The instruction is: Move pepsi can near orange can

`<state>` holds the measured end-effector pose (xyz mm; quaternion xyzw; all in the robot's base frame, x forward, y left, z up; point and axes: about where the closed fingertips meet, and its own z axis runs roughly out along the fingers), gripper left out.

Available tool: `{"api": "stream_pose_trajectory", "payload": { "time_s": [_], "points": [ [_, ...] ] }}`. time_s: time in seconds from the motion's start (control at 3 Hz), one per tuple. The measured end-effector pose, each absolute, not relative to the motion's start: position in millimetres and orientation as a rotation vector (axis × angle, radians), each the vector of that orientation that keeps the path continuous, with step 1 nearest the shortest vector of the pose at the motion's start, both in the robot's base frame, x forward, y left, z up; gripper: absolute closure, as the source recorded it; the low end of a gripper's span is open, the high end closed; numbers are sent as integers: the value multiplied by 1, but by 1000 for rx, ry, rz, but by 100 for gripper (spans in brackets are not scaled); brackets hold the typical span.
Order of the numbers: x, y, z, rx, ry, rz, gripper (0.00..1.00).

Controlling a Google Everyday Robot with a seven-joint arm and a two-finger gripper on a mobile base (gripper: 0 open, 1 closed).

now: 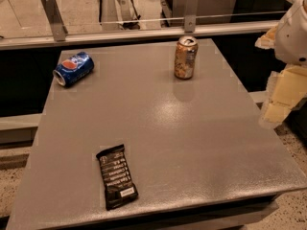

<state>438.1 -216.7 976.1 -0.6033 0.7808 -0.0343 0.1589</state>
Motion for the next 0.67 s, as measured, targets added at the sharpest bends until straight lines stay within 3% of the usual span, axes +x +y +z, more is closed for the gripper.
{"api": "stream_pose_trajectory", "payload": {
  "time_s": [0.67],
  "points": [
    [443,-210,981,-1729,2202,-107,0]
  ]
}}
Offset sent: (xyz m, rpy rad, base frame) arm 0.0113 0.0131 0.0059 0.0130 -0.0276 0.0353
